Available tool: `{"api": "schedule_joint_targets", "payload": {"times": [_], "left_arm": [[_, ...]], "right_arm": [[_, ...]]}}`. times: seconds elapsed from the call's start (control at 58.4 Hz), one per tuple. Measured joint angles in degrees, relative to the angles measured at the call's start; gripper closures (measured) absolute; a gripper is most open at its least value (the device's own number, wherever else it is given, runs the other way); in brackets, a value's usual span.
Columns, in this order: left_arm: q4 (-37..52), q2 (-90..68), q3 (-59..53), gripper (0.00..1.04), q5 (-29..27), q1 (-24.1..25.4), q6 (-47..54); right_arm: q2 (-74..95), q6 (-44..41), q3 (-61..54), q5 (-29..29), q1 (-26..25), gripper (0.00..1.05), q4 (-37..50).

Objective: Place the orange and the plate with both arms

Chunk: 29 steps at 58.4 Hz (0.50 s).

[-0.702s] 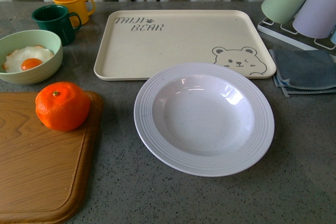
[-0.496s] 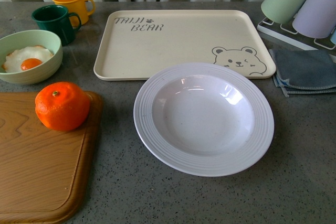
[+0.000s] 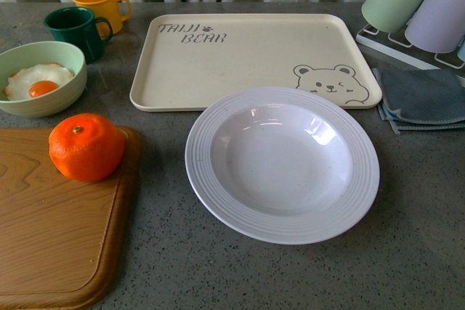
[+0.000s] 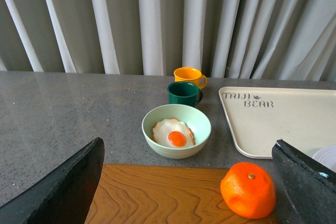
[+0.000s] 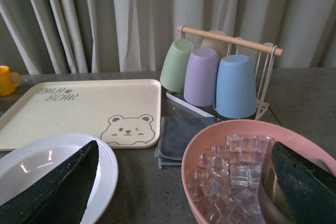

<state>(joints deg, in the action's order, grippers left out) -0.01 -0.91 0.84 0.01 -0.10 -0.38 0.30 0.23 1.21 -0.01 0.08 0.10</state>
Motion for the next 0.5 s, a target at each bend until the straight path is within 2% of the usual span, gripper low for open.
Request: {"api": "schedule_joint_targets", "payload": {"times": [0.12, 0.154, 0.188, 0.222, 0.291, 0.376, 0.496], "left_arm": [[0.0, 0.0, 0.0, 0.09, 0.0, 0.0, 0.0], [-1.1, -0.8, 0.3, 0.09, 2.6, 0.7, -0.9], [-7.5, -4.2, 2.9, 0.09, 12.2, 3.8, -4.7], [-10.1, -8.3, 4.7, 0.09, 19.8, 5.1, -8.4], [-8.0, -17.0, 6.4, 0.09, 28.5, 4.0, -14.5], [-0.8, -24.9, 7.0, 0.09, 28.4, 0.4, -18.1], [13.7, -39.6, 7.7, 0.09, 23.9, -4.9, -19.5]], "right_arm": [[0.0, 0.0, 0.0, 0.0, 0.0, 0.09, 0.0], [0.0, 0.0, 0.0, 0.0, 0.0, 0.09, 0.0], [0.0, 0.0, 0.0, 0.1, 0.0, 0.09, 0.0], [0.0, 0.0, 0.0, 0.0, 0.0, 0.09, 0.0], [0.0, 0.0, 0.0, 0.0, 0.0, 0.09, 0.0], [0.0, 0.0, 0.0, 0.0, 0.0, 0.09, 0.0], [0.0, 0.0, 0.0, 0.1, 0.0, 0.09, 0.0]]}}
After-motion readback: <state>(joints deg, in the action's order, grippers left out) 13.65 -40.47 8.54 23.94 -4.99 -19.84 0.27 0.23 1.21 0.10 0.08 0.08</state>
